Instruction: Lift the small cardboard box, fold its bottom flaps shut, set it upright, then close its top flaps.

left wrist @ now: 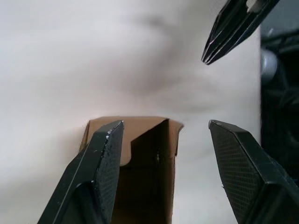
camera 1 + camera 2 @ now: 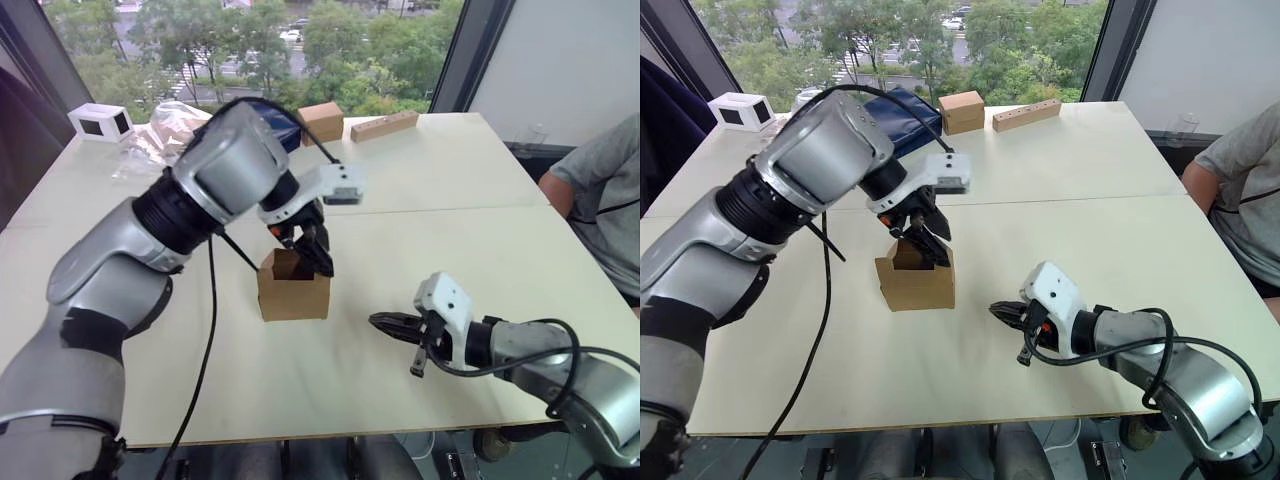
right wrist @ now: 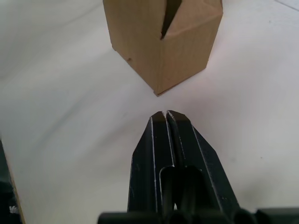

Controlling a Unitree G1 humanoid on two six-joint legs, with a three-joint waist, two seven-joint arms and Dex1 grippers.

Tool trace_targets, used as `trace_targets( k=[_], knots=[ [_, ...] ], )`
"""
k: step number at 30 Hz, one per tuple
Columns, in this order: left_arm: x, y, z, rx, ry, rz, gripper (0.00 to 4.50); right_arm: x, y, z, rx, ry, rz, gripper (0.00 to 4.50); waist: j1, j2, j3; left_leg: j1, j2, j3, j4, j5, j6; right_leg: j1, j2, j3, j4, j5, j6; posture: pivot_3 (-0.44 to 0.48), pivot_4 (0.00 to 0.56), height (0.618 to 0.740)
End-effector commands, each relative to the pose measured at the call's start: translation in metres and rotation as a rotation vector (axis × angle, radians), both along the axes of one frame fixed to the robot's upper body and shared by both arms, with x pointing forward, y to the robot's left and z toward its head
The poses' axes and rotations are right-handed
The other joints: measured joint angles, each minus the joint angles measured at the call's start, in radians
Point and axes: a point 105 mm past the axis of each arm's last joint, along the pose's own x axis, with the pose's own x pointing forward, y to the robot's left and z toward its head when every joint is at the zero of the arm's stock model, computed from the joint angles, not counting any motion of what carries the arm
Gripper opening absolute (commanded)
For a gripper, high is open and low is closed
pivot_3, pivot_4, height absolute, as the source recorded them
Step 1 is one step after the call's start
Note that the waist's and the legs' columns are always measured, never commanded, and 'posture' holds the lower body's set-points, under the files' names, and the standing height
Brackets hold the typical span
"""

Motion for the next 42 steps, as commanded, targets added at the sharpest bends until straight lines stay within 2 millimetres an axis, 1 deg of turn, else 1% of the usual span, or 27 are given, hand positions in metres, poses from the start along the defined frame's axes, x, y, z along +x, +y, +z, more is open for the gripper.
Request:
trace_targets(
  k=[1, 2, 4, 5, 6, 7, 8, 9, 10, 11, 12, 13, 14, 15, 16, 17, 20, 23, 26, 29, 32, 36, 40, 42],
  knots=[
    [-0.004, 0.006, 0.056, -0.288, 0.094, 0.055, 2.96, 0.010, -0.004, 0.029, 0.124, -0.056, -0.002, 0.00, 0.001, 0.000, 0.000, 0.000, 0.000, 0.000, 0.000, 0.000, 0.000, 0.000, 0.000, 0.000, 0.000, 0.000, 0.000, 0.000, 0.150, 0.740],
    [-0.001, 0.008, 0.063, -0.341, 0.107, 0.076, 2.96, 0.013, -0.004, 0.033, 0.147, -0.061, -0.005, 0.00, 0.002, 0.000, 0.000, -0.001, 0.000, 0.000, 0.000, 0.000, 0.000, 0.000, 0.000, 0.000, 0.000, 0.000, 0.000, 0.000, 0.150, 0.740],
    [0.010, 0.021, 0.074, -0.466, 0.094, 0.135, 2.96, 0.019, -0.006, 0.045, 0.204, -0.084, -0.013, 0.00, 0.003, 0.000, 0.000, -0.001, -0.001, 0.000, 0.000, 0.000, 0.000, 0.000, -0.001, 0.000, 0.000, 0.000, 0.000, 0.000, 0.150, 0.740],
    [0.020, 0.036, 0.081, -0.591, 0.033, 0.181, 2.73, 0.025, -0.006, 0.055, 0.247, -0.103, -0.018, 0.00, 0.003, 0.000, 0.000, 0.000, 0.000, 0.000, 0.000, 0.000, 0.000, 0.000, -0.001, 0.000, 0.000, 0.000, 0.000, 0.000, 0.150, 0.740],
    [0.025, 0.052, 0.087, -0.704, -0.021, 0.222, 2.47, 0.030, -0.007, 0.062, 0.280, -0.121, -0.022, 0.00, 0.001, 0.000, 0.000, 0.000, 0.000, 0.000, 0.000, 0.000, 0.000, 0.000, -0.001, 0.000, 0.000, 0.000, 0.000, 0.000, 0.150, 0.740],
    [0.028, 0.064, 0.091, -0.777, -0.060, 0.251, 2.23, 0.032, -0.007, 0.067, 0.298, -0.131, -0.024, 0.00, -0.005, 0.002, -0.001, 0.001, 0.001, 0.001, 0.000, 0.000, 0.000, 0.000, -0.002, 0.000, 0.001, 0.000, 0.000, 0.000, 0.150, 0.740],
    [0.028, 0.074, 0.092, -0.844, -0.111, 0.271, 1.74, 0.036, -0.007, 0.070, 0.311, -0.139, -0.026, 0.00, -0.006, 0.002, -0.001, 0.002, 0.002, 0.002, 0.000, 0.000, 0.000, 0.000, -0.003, 0.001, 0.002, 0.000, 0.000, 0.000, 0.150, 0.740],
    [0.028, 0.083, 0.091, -0.891, -0.159, 0.292, 1.39, 0.037, -0.007, 0.071, 0.305, -0.144, -0.020, 0.00, -0.005, 0.001, -0.001, 0.002, 0.002, 0.001, 0.000, 0.000, 0.000, -0.001, -0.003, 0.001, 0.003, 0.000, 0.000, 0.000, 0.150, 0.740],
    [0.028, 0.088, 0.091, -0.922, -0.195, 0.310, 0.87, 0.038, -0.007, 0.072, 0.301, -0.148, -0.016, 0.00, -0.002, 0.001, -0.001, 0.002, 0.003, 0.001, 0.000, 0.000, 0.000, -0.001, -0.003, 0.001, 0.003, 0.000, 0.000, 0.000, 0.150, 0.740],
    [0.028, 0.097, 0.081, -0.916, -0.215, 0.356, 0.45, 0.043, -0.006, 0.074, 0.299, -0.161, -0.017, 0.00, 0.001, 0.000, 0.000, 0.001, 0.003, 0.001, 0.000, 0.000, -0.001, -0.002, -0.003, 0.001, 0.003, 0.000, 0.000, 0.000, 0.150, 0.740],
    [0.029, 0.107, 0.066, -0.886, -0.232, 0.417, 0.06, 0.046, -0.004, 0.077, 0.298, -0.169, -0.004, 0.00, 0.003, 0.000, 0.000, 0.000, 0.003, 0.000, 0.000, 0.001, -0.002, -0.002, -0.003, 0.001, 0.003, 0.000, 0.000, 0.000, 0.150, 0.740],
    [0.029, 0.114, 0.055, -0.861, -0.241, 0.457, 0.06, 0.049, -0.003, 0.079, 0.298, -0.174, 0.005, 0.00, 0.003, 0.000, 0.000, -0.001, 0.003, 0.000, 0.000, 0.002, -0.003, -0.002, -0.004, 0.001, 0.003, 0.000, 0.000, 0.000, 0.150, 0.740],
    [0.028, 0.117, 0.049, -0.846, -0.249, 0.481, 0.06, 0.050, -0.002, 0.080, 0.298, -0.176, 0.012, 0.00, 0.005, 0.000, 0.000, 0.000, 0.001, 0.002, 0.000, 0.002, -0.003, -0.002, -0.005, 0.003, 0.004, 0.000, 0.000, 0.000, 0.150, 0.740],
    [0.024, 0.124, 0.036, -0.823, -0.258, 0.495, 0.06, 0.052, 0.002, 0.079, 0.287, -0.172, 0.040, 0.00, 0.006, 0.000, -0.001, 0.000, 0.001, 0.002, 0.000, 0.002, -0.003, -0.002, -0.005, 0.003, 0.004, 0.000, 0.000, 0.000, 0.150, 0.740],
    [0.021, 0.128, 0.028, -0.808, -0.263, 0.499, 0.06, 0.053, 0.005, 0.079, 0.278, -0.169, 0.059, 0.00, 0.008, 0.000, -0.001, 0.000, 0.000, 0.001, 0.000, 0.002, -0.003, -0.002, -0.006, 0.003, 0.004, 0.000, 0.000, 0.000, 0.150, 0.740],
    [0.014, 0.130, 0.013, -0.772, -0.249, 0.492, 0.06, 0.054, 0.010, 0.075, 0.247, -0.169, 0.088, 0.00, 0.009, -0.001, -0.001, 0.000, 0.000, 0.002, 0.000, 0.002, -0.003, -0.001, -0.006, 0.003, 0.004, 0.000, 0.000, 0.000, 0.150, 0.740],
    [0.002, 0.131, -0.017, -0.693, -0.217, 0.475, 0.06, 0.057, 0.021, 0.070, 0.214, -0.165, 0.141, 0.00, 0.009, -0.001, -0.001, 0.000, 0.000, 0.002, 0.000, 0.002, -0.003, -0.001, -0.006, 0.003, 0.003, 0.000, 0.000, 0.000, 0.150, 0.740],
    [-0.002, 0.126, -0.038, -0.644, -0.198, 0.461, 0.06, 0.058, 0.032, 0.063, 0.172, -0.152, 0.195, 0.00, 0.009, -0.001, -0.001, 0.000, 0.000, 0.001, 0.000, 0.002, -0.003, -0.001, -0.006, 0.003, 0.003, 0.001, 0.000, 0.000, 0.150, 0.740],
    [-0.002, 0.118, -0.047, -0.636, -0.188, 0.436, 0.06, 0.057, 0.041, 0.055, 0.132, -0.146, 0.239, 0.00, 0.007, -0.001, -0.001, 0.000, 0.000, 0.001, 0.000, 0.002, -0.003, -0.001, -0.006, 0.003, 0.003, 0.001, 0.000, 0.000, 0.150, 0.740],
    [-0.002, 0.114, -0.051, -0.635, -0.184, 0.421, 0.06, 0.057, 0.044, 0.051, 0.122, -0.145, 0.254, 0.00, 0.005, -0.001, -0.001, 0.000, 0.000, 0.001, 0.000, 0.002, -0.003, -0.001, -0.006, 0.002, 0.003, 0.001, 0.000, 0.000, 0.150, 0.740],
    [0.000, 0.107, -0.056, -0.628, -0.176, 0.396, 0.06, 0.058, 0.049, 0.042, 0.079, -0.140, 0.277, 0.00, 0.004, -0.001, -0.001, 0.001, 0.000, 0.002, 0.000, 0.002, -0.003, -0.001, -0.005, 0.002, 0.003, 0.001, 0.000, 0.000, 0.150, 0.740],
    [0.003, 0.103, -0.064, -0.596, -0.186, 0.379, 0.06, 0.064, 0.053, 0.036, 0.061, -0.147, 0.275, 0.00, 0.004, -0.001, -0.001, 0.001, 0.000, 0.002, 0.000, 0.002, -0.003, -0.001, -0.005, 0.002, 0.003, 0.001, 0.000, 0.000, 0.150, 0.740],
    [0.005, 0.098, -0.071, -0.568, -0.184, 0.361, 0.06, 0.073, 0.059, 0.024, 0.030, -0.148, 0.279, 0.00, 0.004, -0.001, -0.001, 0.001, 0.000, 0.002, 0.000, 0.002, -0.003, -0.001, -0.005, 0.001, 0.003, 0.001, 0.000, 0.000, 0.150, 0.740],
    [0.005, 0.098, -0.079, -0.515, -0.205, 0.347, 0.06, 0.074, 0.062, 0.021, 0.022, -0.149, 0.291, 0.00, 0.004, -0.001, -0.001, 0.001, 0.000, 0.002, 0.000, 0.002, -0.003, -0.001, -0.005, 0.001, 0.003, 0.000, 0.000, 0.000, 0.150, 0.740]
  ],
)
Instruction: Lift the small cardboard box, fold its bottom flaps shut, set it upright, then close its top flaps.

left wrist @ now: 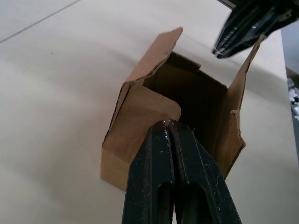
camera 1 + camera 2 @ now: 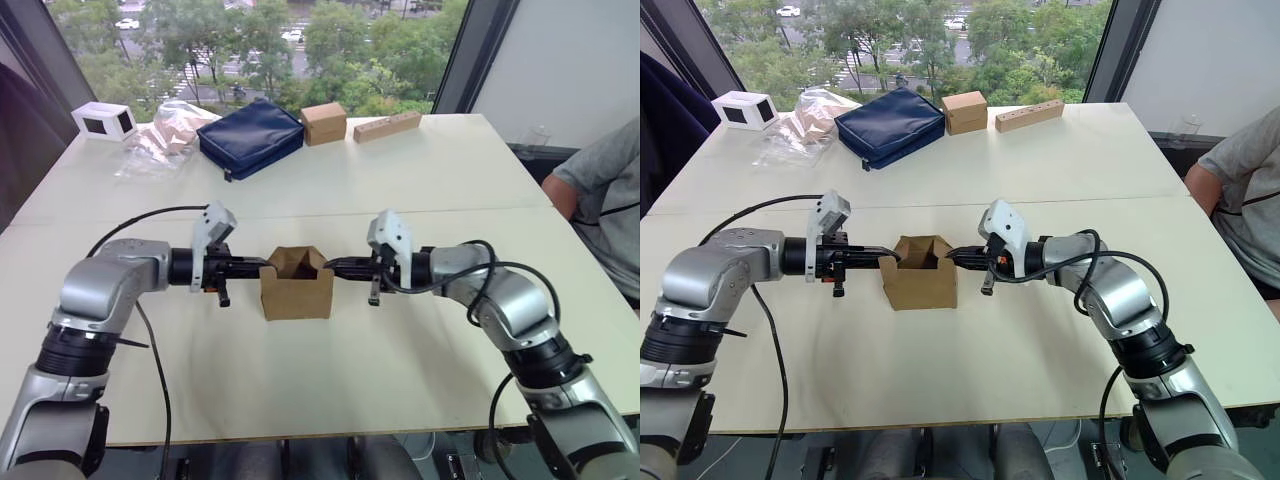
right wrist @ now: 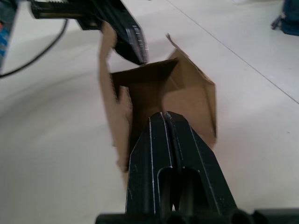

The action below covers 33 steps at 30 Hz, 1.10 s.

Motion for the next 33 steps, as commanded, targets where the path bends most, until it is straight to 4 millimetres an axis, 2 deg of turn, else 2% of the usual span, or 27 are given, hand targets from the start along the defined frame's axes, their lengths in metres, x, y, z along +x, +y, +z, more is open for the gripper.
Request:
trace_targets(
  k=[1, 10, 19, 33],
  knots=[
    [0.002, -0.003, -0.002, 0.072, -0.057, -0.023, 0.06, 0.001, 0.008, 0.005, -0.002, -0.050, 0.039, 0.00, 0.000, 0.000, 0.000, 0.000, 0.000, 0.000, 0.000, 0.000, 0.000, 0.000, 0.000, 0.000, 0.000, 0.000, 0.000, 0.000, 0.150, 0.740],
    [0.002, -0.005, -0.008, 0.086, -0.054, -0.027, 0.06, 0.008, 0.013, -0.010, -0.055, -0.047, 0.033, 0.00, -0.001, 0.000, 0.000, 0.000, 0.000, 0.000, 0.000, 0.000, 0.000, 0.000, 0.000, 0.000, 0.000, 0.000, 0.000, 0.000, 0.150, 0.740],
    [0.005, -0.002, -0.015, 0.111, -0.066, -0.008, 0.06, 0.008, 0.016, -0.010, -0.050, -0.054, 0.036, 0.00, -0.001, 0.000, 0.000, 0.000, 0.000, 0.000, 0.000, 0.000, 0.000, 0.000, 0.000, 0.000, 0.000, 0.000, 0.000, 0.000, 0.150, 0.740],
    [0.009, 0.000, -0.014, 0.117, -0.074, 0.012, 0.06, 0.014, 0.012, -0.007, -0.037, -0.064, 0.006, 0.00, -0.001, 0.000, 0.000, 0.001, 0.000, 0.000, 0.000, 0.000, 0.000, 0.000, 0.000, 0.000, 0.000, 0.000, 0.000, 0.000, 0.150, 0.740]
  ],
)
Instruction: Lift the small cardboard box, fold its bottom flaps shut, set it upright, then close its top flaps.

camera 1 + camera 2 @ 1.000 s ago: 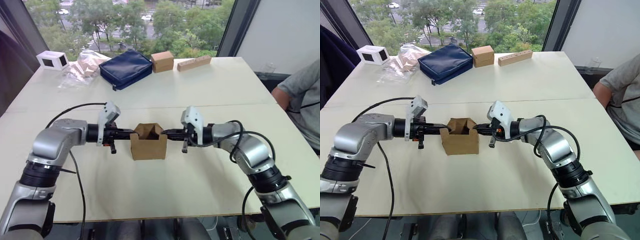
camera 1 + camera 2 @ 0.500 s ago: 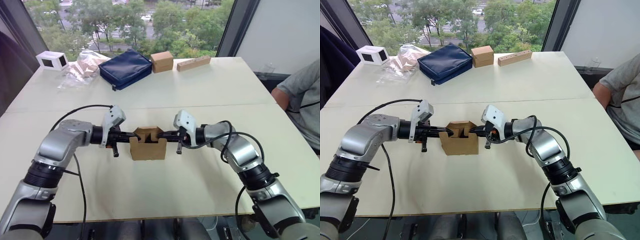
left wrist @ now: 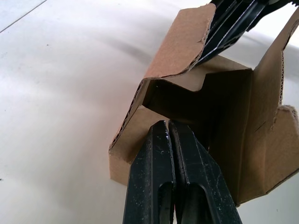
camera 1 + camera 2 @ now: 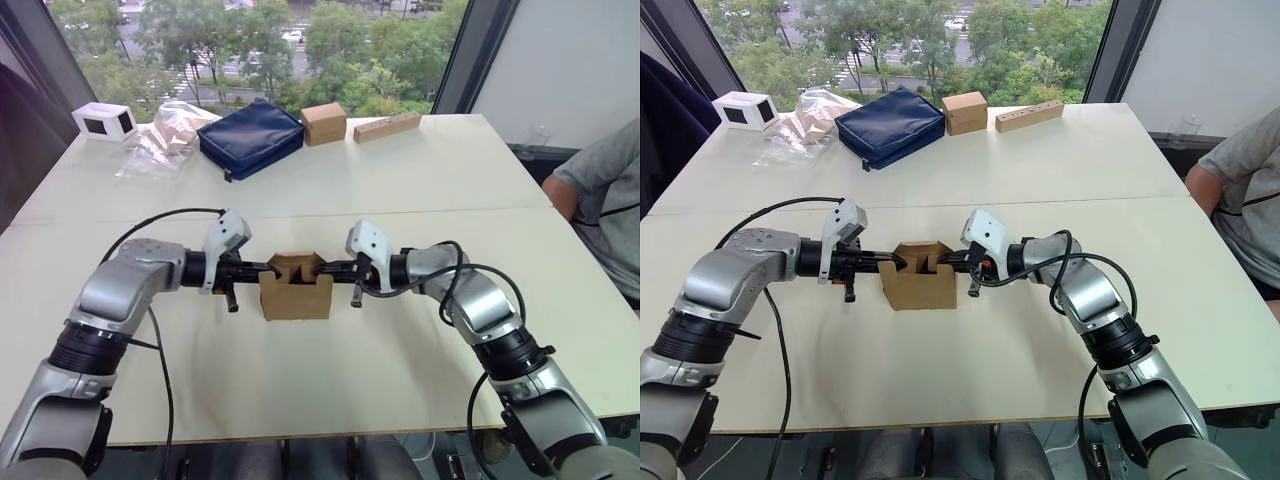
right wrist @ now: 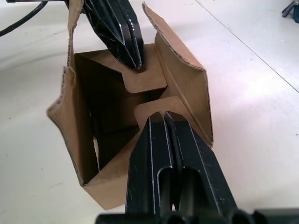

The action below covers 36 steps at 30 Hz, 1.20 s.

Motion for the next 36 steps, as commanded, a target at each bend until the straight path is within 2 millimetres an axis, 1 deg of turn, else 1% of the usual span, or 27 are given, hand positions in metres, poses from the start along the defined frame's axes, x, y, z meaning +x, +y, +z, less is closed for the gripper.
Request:
trace_targets(
  k=[1, 8, 10, 14, 18, 21, 23, 28, 30, 32, 34, 36],
  knots=[
    [0.002, 0.005, 0.000, 0.024, -0.009, 0.029, 0.06, 0.002, 0.000, 0.010, 0.026, -0.032, -0.002, 0.00, 0.000, 0.000, 0.000, 0.000, 0.000, 0.000, 0.000, 0.000, 0.000, 0.000, 0.000, 0.000, 0.000, 0.000, 0.000, 0.000, 0.150, 0.740],
    [0.002, 0.006, 0.004, 0.020, -0.009, 0.036, 0.06, 0.002, 0.000, 0.010, 0.034, -0.034, -0.008, 0.00, 0.000, 0.000, 0.000, 0.000, 0.000, 0.000, 0.000, 0.000, 0.000, 0.000, 0.000, 0.000, 0.000, 0.000, 0.000, 0.000, 0.150, 0.740],
    [0.001, 0.007, 0.009, -0.005, -0.006, 0.041, 0.06, 0.002, -0.001, 0.011, 0.036, -0.038, -0.010, 0.00, 0.000, 0.000, 0.000, 0.000, 0.000, 0.000, 0.000, 0.000, 0.000, 0.000, 0.000, 0.000, 0.000, 0.000, 0.000, 0.000, 0.150, 0.740],
    [0.002, 0.008, 0.024, -0.079, -0.001, 0.063, 0.06, 0.002, -0.004, 0.014, 0.054, -0.046, -0.016, 0.00, -0.001, 0.000, 0.000, 0.000, 0.000, 0.000, 0.000, 0.000, 0.000, 0.000, 0.000, 0.000, 0.000, 0.000, 0.000, 0.000, 0.150, 0.740],
    [0.002, 0.013, 0.039, -0.142, -0.002, 0.089, 0.06, 0.002, -0.007, 0.023, 0.096, -0.058, -0.023, 0.00, -0.001, 0.000, 0.000, 0.000, 0.000, 0.000, 0.000, 0.000, 0.000, 0.000, 0.000, 0.000, 0.000, 0.000, 0.000, 0.000, 0.150, 0.740],
    [0.007, 0.018, 0.063, -0.233, -0.019, 0.114, 0.06, 0.001, -0.012, 0.035, 0.132, -0.077, -0.031, 0.00, 0.001, 0.000, 0.000, 0.000, 0.000, 0.000, 0.000, 0.000, 0.000, 0.000, 0.000, 0.000, 0.000, 0.000, 0.000, 0.000, 0.150, 0.740],
    [0.010, 0.019, 0.069, -0.251, -0.026, 0.126, 0.06, 0.000, -0.015, 0.038, 0.136, -0.088, -0.033, 0.00, 0.002, 0.000, 0.000, -0.001, 0.000, 0.000, 0.000, 0.000, 0.000, 0.000, 0.000, 0.000, 0.000, 0.000, 0.000, 0.000, 0.150, 0.740],
    [0.036, 0.030, 0.052, -0.162, -0.063, 0.221, 0.06, -0.008, -0.030, 0.063, 0.149, -0.163, -0.075, 0.00, 0.001, 0.000, 0.000, 0.000, 0.000, 0.000, 0.000, 0.000, 0.000, 0.000, 0.000, 0.000, 0.000, 0.000, 0.000, 0.000, 0.150, 0.740],
    [0.045, 0.030, 0.043, -0.144, -0.060, 0.231, 0.06, -0.017, -0.032, 0.072, 0.152, -0.178, -0.069, 0.00, 0.002, 0.000, 0.000, 0.000, 0.000, 0.000, 0.000, 0.000, 0.000, 0.000, 0.000, -0.001, 0.000, 0.000, 0.000, 0.000, 0.150, 0.740],
    [0.052, 0.028, 0.035, -0.138, -0.046, 0.227, 0.06, -0.035, -0.028, 0.077, 0.148, -0.170, -0.028, 0.00, 0.003, 0.000, 0.000, 0.000, 0.000, 0.000, 0.000, 0.000, 0.000, 0.000, 0.000, -0.001, -0.001, 0.000, 0.000, 0.000, 0.150, 0.740],
    [0.059, 0.025, 0.027, -0.139, -0.032, 0.227, 0.06, -0.056, -0.020, 0.074, 0.129, -0.139, 0.035, 0.00, 0.005, 0.000, 0.000, -0.001, -0.001, -0.001, 0.000, 0.000, 0.000, 0.000, 0.000, -0.001, -0.001, 0.000, 0.000, 0.000, 0.150, 0.740],
    [0.064, 0.021, 0.019, -0.125, -0.019, 0.214, 0.06, -0.074, -0.013, 0.067, 0.105, -0.111, 0.078, 0.00, 0.005, 0.000, 0.000, -0.001, -0.001, -0.001, 0.000, 0.000, 0.000, 0.000, 0.000, -0.001, -0.001, 0.000, 0.000, 0.000, 0.150, 0.740]
  ],
)
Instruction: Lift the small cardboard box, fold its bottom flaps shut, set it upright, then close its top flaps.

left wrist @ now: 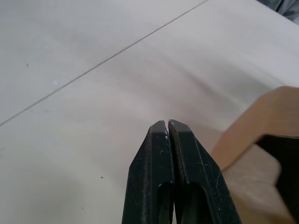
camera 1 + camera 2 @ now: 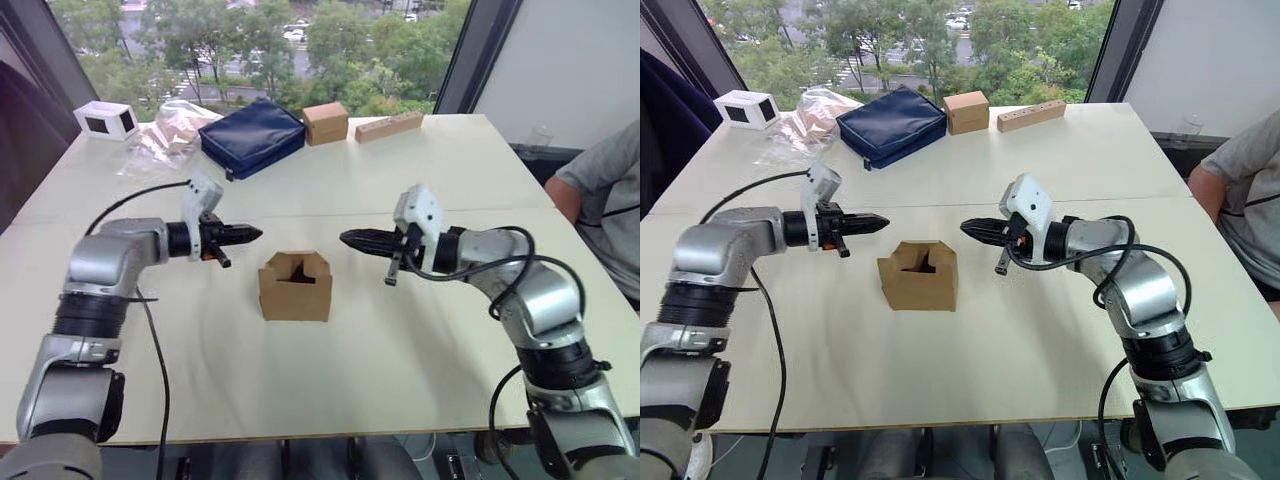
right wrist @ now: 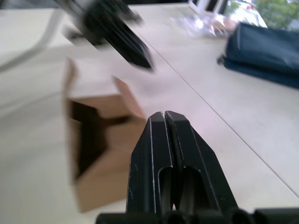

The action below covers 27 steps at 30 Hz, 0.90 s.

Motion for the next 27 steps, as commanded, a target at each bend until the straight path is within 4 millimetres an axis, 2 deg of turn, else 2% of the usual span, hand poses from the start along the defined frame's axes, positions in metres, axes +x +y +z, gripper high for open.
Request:
trace_targets(
  k=[1, 5, 7, 14, 27],
  knots=[
    [0.009, -0.006, 0.000, 0.026, -0.033, -0.038, 0.06, -0.038, 0.018, -0.002, -0.023, 0.020, 0.108, 0.00, 0.000, 0.000, 0.000, 0.000, 0.000, 0.000, 0.000, 0.000, 0.000, 0.000, 0.000, 0.000, 0.000, 0.000, 0.000, 0.000, 0.150, 0.740],
    [0.008, -0.011, -0.013, 0.041, 0.007, -0.090, 0.06, -0.049, 0.027, -0.012, -0.025, 0.055, 0.120, 0.00, -0.005, 0.000, 0.000, 0.000, 0.000, 0.000, 0.000, 0.000, 0.000, 0.000, 0.000, 0.000, 0.000, 0.000, 0.000, 0.000, 0.150, 0.740],
    [0.001, -0.014, -0.021, 0.050, 0.041, -0.146, 0.06, -0.049, 0.033, -0.020, -0.033, 0.070, 0.113, 0.00, -0.006, 0.000, 0.000, 0.000, -0.001, 0.000, 0.000, 0.000, 0.000, 0.000, 0.001, 0.000, 0.000, 0.000, 0.000, 0.000, 0.150, 0.740],
    [-0.013, -0.021, -0.026, 0.027, 0.077, -0.222, 0.06, -0.027, 0.048, -0.044, -0.092, 0.041, 0.032, 0.00, -0.005, 0.000, 0.000, 0.000, 0.000, 0.000, 0.000, 0.000, 0.000, 0.000, 0.001, 0.000, 0.000, 0.000, 0.000, 0.000, 0.150, 0.740],
    [-0.019, -0.024, -0.025, 0.013, 0.076, -0.230, 0.06, -0.012, 0.060, -0.047, -0.092, 0.031, 0.006, 0.00, -0.003, 0.000, 0.000, 0.000, 0.000, 0.000, 0.000, 0.000, 0.000, 0.000, 0.000, 0.000, 0.000, 0.000, 0.000, 0.000, 0.150, 0.740]
  ],
)
